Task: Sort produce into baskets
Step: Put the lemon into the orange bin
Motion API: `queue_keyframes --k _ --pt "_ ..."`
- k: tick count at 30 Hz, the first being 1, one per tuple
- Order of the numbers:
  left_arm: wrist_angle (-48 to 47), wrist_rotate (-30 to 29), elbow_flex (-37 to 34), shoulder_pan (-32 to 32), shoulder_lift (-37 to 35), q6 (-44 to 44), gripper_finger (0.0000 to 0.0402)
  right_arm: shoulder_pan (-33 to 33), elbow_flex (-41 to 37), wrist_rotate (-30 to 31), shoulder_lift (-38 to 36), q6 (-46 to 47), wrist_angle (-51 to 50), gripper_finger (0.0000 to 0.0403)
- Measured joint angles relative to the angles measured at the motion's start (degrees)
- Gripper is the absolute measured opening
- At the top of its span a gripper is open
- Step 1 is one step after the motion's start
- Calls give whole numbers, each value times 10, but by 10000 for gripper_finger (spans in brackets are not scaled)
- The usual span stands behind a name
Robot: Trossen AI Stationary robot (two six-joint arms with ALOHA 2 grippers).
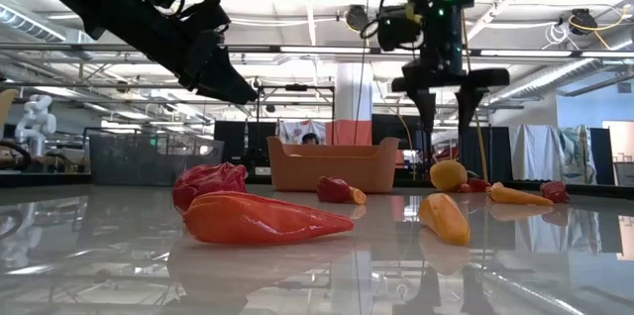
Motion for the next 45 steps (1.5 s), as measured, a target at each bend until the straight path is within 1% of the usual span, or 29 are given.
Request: queue_keyframes --k 5,8,13,18,25,30,36,40,45 --pt "0 0 0 0 0 3 352 -11 -38 37 0 -9 70 290" --pt "0 0 0 0 0 3 352 -20 -55 39 0 -9 96 290" --pt "-1 0 0 0 0 4 352 -37 -73 40 0 25 95 290" --pt "5 0 0 0 0 4 352 -48 -75 39 11 27 113 290" --pt "10 0 0 0 0 5 352 -64 -75 40 65 26 115 290" --pt "21 0 0 1 20 16 352 -62 -74 43 104 23 123 290" --pt "66 0 0 2 66 32 352 -63 -74 45 115 23 125 290" --pt "92 0 0 2 82 35 352 -60 -74 45 113 26 124 277" --pt "95 0 0 2 80 35 352 -49 -59 45 112 30 118 245"
